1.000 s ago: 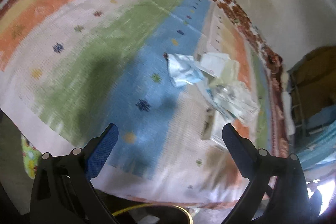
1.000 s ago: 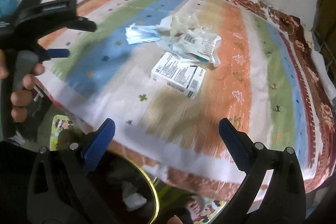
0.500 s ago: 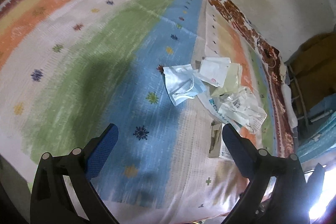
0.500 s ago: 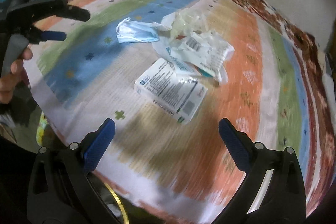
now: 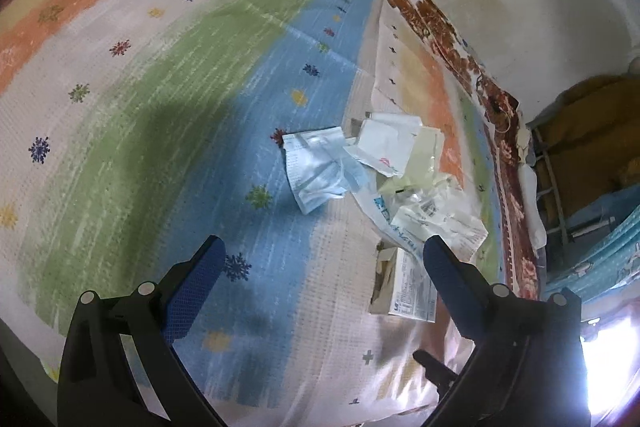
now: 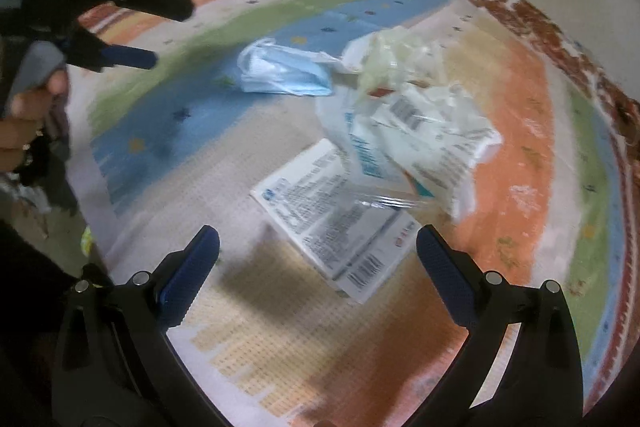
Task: Collect trash
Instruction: 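Move both open tools from the bin toward the blue mask and white medicine box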
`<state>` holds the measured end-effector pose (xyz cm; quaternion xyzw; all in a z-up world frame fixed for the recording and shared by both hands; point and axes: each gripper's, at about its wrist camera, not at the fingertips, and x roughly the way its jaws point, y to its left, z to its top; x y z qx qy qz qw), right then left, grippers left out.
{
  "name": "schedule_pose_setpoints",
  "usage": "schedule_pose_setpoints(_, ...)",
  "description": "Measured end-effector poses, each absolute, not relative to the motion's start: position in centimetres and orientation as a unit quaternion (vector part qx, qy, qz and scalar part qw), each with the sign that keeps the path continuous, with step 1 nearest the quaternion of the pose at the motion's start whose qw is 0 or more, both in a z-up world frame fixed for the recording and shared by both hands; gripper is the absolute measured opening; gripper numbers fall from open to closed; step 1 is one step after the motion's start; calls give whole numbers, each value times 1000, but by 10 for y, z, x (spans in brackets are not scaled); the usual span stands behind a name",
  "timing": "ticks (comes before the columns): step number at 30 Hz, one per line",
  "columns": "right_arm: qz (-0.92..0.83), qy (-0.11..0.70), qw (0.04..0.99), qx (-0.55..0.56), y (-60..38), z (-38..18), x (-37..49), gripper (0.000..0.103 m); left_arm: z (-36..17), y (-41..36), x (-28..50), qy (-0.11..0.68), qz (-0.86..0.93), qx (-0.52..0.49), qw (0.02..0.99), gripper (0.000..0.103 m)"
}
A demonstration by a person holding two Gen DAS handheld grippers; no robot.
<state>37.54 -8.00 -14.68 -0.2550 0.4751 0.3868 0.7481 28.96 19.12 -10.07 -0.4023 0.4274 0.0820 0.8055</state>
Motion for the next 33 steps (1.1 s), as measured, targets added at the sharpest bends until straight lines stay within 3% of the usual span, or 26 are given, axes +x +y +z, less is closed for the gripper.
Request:
schedule_pose_setpoints(9,417,483,716,-283,-76,-174,399,94,-111,202,290,424,92,-413,801,97)
schedule_pose_setpoints(33,457,511,694,-218,-93,-192,427,94,-146,207,334,384,42,-448,806,96)
